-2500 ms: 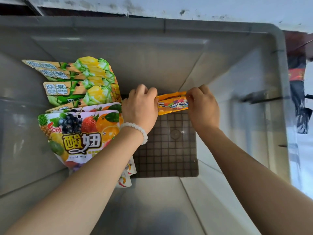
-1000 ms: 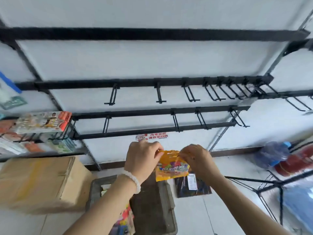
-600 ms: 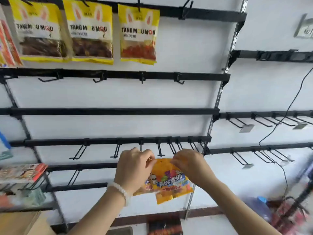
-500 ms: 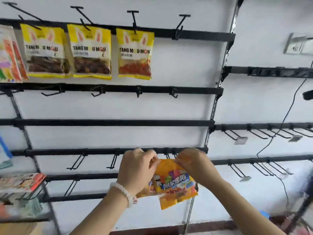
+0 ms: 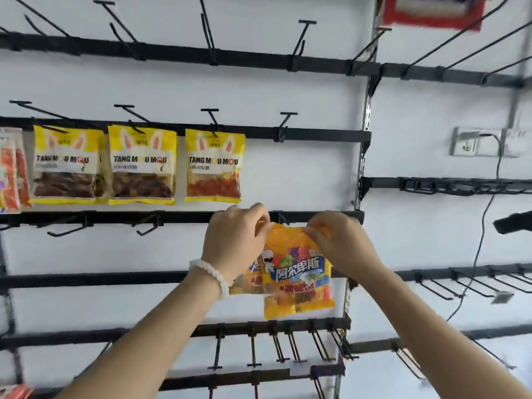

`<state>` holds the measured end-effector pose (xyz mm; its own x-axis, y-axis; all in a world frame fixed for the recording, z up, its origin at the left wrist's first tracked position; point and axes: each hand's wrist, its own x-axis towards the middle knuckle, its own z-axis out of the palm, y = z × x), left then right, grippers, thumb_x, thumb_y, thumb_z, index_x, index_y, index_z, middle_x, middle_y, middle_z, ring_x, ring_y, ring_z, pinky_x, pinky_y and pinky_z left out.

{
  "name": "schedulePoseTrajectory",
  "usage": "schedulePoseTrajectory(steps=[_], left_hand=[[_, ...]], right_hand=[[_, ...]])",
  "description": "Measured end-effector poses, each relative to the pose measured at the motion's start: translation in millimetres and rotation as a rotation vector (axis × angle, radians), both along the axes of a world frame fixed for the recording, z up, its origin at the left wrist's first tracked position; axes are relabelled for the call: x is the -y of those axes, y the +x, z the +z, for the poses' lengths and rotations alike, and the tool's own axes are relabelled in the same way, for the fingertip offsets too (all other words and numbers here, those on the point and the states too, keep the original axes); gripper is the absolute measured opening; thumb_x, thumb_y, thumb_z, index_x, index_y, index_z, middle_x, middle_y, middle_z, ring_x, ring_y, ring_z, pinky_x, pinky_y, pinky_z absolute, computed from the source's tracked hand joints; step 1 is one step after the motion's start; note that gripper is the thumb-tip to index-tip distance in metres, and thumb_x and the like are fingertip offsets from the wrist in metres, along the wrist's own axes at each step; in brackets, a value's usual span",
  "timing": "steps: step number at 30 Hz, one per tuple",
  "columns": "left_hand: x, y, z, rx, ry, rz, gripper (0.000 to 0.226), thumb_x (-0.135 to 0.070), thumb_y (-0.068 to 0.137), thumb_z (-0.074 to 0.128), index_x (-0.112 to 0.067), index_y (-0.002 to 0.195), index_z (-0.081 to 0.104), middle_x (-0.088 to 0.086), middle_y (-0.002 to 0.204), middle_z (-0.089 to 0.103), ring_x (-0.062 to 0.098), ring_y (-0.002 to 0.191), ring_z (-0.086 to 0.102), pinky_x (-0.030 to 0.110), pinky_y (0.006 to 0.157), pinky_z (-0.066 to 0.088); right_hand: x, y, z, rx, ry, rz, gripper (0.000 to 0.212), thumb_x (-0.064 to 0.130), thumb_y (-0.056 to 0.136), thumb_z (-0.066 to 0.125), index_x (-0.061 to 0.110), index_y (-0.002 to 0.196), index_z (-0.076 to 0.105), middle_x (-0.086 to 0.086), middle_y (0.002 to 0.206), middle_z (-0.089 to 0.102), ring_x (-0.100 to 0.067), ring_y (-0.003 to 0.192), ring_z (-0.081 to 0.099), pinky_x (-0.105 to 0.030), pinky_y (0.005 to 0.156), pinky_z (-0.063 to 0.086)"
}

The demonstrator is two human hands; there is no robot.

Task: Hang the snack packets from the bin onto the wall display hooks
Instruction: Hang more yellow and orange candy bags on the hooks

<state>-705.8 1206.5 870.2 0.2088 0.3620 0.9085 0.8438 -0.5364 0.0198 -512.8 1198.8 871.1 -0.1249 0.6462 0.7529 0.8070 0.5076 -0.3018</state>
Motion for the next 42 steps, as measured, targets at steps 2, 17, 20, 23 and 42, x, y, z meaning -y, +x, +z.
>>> schedulePoseTrajectory(steps=[2,17,20,23,42], left_hand=[[-11.4,0.9,13.4,0.031,-0.017,-0.013,0.010,-0.026,0.083,0.067,-0.017,0.080,0.064,-0.004,0.060,0.061,0.014,0.055,0.051,0.027,0.055,0.042],[-109.1,10.1,86.9,0.261,0.021,0.040,0.016,-0.034,0.089,0.056,-0.019,0.087,0.061,-0.005,0.066,0.060,0.016,0.058,0.054,0.036,0.061,0.051],[-123.2,11.7,101.6,0.280,0.028,0.079,0.018,-0.036,0.088,0.058,-0.018,0.085,0.060,-0.006,0.062,0.057,0.016,0.055,0.053,0.032,0.058,0.049],[-133.4,11.7,117.5,0.297,0.022,0.086,0.020,-0.038,0.086,0.061,-0.019,0.078,0.058,-0.010,0.055,0.050,0.012,0.049,0.049,0.024,0.050,0.038],[-136.0,0.3,155.7,0.219,0.004,-0.141,0.023,-0.040,0.073,0.071,-0.019,0.083,0.073,-0.013,0.043,0.035,0.005,0.042,0.033,0.012,0.045,0.026]], right_hand=[[-9.7,-2.6,15.9,-0.054,0.009,0.004,0.013,0.026,0.087,0.061,0.015,0.087,0.068,0.009,0.082,0.060,-0.011,0.080,0.055,-0.025,0.068,0.040],[-127.1,-1.1,94.2,-0.122,0.157,0.085,0.011,0.030,0.087,0.060,0.021,0.082,0.063,0.008,0.080,0.060,-0.014,0.080,0.056,-0.029,0.068,0.045],[-148.2,-0.1,110.9,-0.110,0.186,0.107,0.011,0.030,0.088,0.058,0.020,0.086,0.064,0.007,0.083,0.060,-0.015,0.082,0.057,-0.031,0.069,0.047],[-164.7,-1.2,126.3,-0.130,0.216,0.134,0.012,0.031,0.088,0.058,0.020,0.087,0.064,0.007,0.082,0.059,-0.016,0.082,0.057,-0.033,0.070,0.048],[-175.7,0.1,151.0,-0.212,0.313,0.146,0.008,0.027,0.087,0.059,0.023,0.080,0.059,0.006,0.080,0.061,-0.016,0.079,0.057,-0.035,0.070,0.050]])
